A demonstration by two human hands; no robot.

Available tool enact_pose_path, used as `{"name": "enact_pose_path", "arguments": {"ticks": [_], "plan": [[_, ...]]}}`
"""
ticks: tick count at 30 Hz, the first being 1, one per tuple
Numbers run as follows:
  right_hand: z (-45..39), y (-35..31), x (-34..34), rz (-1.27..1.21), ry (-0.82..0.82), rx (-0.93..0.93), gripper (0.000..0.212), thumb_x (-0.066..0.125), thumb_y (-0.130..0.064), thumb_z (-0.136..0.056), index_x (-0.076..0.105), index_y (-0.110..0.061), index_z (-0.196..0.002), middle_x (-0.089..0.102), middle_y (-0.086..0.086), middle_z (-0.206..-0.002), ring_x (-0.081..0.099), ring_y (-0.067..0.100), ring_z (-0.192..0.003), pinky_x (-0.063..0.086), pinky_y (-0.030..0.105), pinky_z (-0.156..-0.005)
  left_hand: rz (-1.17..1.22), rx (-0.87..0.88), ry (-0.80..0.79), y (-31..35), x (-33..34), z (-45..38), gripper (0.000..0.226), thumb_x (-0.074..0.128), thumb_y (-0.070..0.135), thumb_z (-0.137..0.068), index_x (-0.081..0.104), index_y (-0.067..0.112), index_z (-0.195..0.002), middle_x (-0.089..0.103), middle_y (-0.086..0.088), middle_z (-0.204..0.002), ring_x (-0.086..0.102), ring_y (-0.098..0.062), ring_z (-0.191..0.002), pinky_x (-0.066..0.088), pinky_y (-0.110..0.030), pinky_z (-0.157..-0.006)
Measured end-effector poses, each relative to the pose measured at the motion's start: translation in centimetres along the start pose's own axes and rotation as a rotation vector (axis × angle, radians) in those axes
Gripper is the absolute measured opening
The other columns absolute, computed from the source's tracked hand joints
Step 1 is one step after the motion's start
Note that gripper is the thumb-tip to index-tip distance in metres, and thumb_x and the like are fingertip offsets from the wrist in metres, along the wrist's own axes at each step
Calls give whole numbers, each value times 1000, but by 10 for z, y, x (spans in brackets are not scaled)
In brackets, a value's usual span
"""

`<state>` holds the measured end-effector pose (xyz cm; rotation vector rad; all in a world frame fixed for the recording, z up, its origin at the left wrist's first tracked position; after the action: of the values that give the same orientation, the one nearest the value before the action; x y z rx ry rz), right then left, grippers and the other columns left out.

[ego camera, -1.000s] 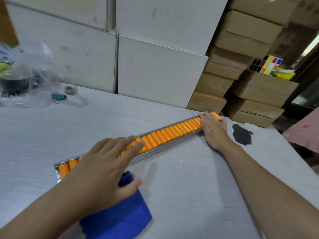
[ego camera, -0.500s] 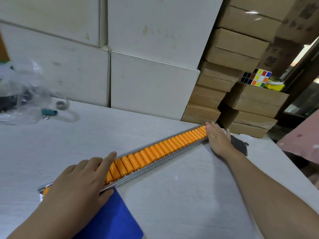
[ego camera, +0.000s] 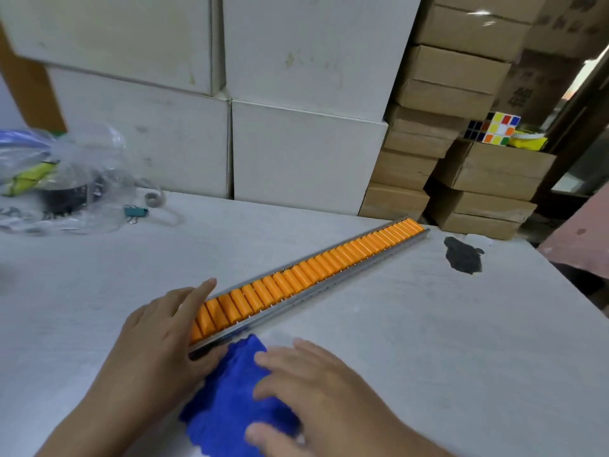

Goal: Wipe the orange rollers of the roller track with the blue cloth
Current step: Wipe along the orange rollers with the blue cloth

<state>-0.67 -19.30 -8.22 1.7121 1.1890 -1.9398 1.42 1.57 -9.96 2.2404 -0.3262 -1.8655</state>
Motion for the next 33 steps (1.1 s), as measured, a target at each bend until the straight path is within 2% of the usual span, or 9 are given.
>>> {"name": "enact_pose_path", "arguments": {"ticks": [3, 8, 10, 12, 16, 18, 22, 27, 33], "plan": [[-2, -19, 21, 163, -101, -51, 48, -3, -41, -99, 41, -39, -120, 55, -20, -133, 47, -5, -123, 37, 19, -104, 67, 13, 29, 3, -2, 4, 82, 52, 59, -62, 44, 24, -137, 64, 0, -111, 62, -24, -91, 48, -36, -74], [-3, -13, 36, 127, -217, -20, 42, 12, -40, -101, 46, -34, -126, 51, -11, -140, 45, 4, -129, 36, 37, -107, 170, -33, 49, -7, -2, 7, 86, 77, 36, -68, 35, 31, -142, 57, 2, -118, 55, -18, -100, 40, -28, -74], [-2, -16, 36, -4, -273, -77, 38, 34, -31, -98, 51, -25, -132, 43, -1, -148, 38, 13, -136, 25, 48, -111, 235, -92, 72, -11, -2, 13, 85, 77, 34, -68, 34, 37, -141, 55, 6, -117, 52, -13, -103, 40, -28, -77], [-3, -19, 28, -76, -306, -64, 45, 45, -24, -99, 38, -23, -144, 16, -8, -158, 15, 10, -144, 5, 35, -117, 323, -182, 132, -10, -3, 20, 80, 73, 34, -67, 34, 45, -136, 54, 16, -112, 53, -8, -100, 44, -31, -80], [1, -20, 28, -102, -239, 28, 78, 27, -71, -80, 19, -34, -149, -21, -31, -148, 6, 7, -144, 10, 39, -117, 392, -236, 179, -7, 2, 23, 80, 74, 33, -64, 36, 43, -134, 54, 14, -104, 54, -11, -94, 46, -36, -79], [3, -22, 26, -54, -242, 76, 79, 16, -73, -78, 33, -35, -145, -2, -24, -157, 16, 4, -141, 20, 33, -115, 396, -242, 150, -11, 7, 20, 84, 78, 33, -62, 37, 39, -135, 55, 10, -104, 52, -12, -95, 43, -34, -79], [11, 1, 28, -151, 16, 123, 33, 43, -40, -72, 69, -53, -88, 64, -32, -109, 55, -12, -99, 44, 9, -88, 494, -266, 142, -20, 10, 17, 91, 79, 42, -51, 41, 30, -132, 58, 8, -101, 57, -16, -94, 46, -38, -79], [5, 67, -39, -824, 548, 420, 13, 60, -17, -91, 71, -24, -89, 73, -15, -79, 65, -1, -69, 47, 13, -61, 513, -262, 187, -29, 11, 19, 95, 82, 39, -46, 40, 31, -132, 58, 8, -98, 57, -22, -94, 48, -44, -81], [-24, 200, -116, -526, 1175, 714, 17, 47, -28, -98, 58, -24, -86, 60, -3, -82, 55, 15, -76, 43, 28, -62, 537, -256, 210, -42, 20, 16, 94, 80, 49, -36, 33, 64, -115, 61, 11, -98, 61, -22, -92, 51, -49, -81]]}}
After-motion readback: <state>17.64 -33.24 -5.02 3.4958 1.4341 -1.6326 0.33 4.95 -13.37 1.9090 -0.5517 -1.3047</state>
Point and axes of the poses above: each hand's wrist, its own z-axis away from the middle knuckle, its own x-axis out of the palm, y = z × x, the point moved 3 cm from there along -z, towards the middle knuckle
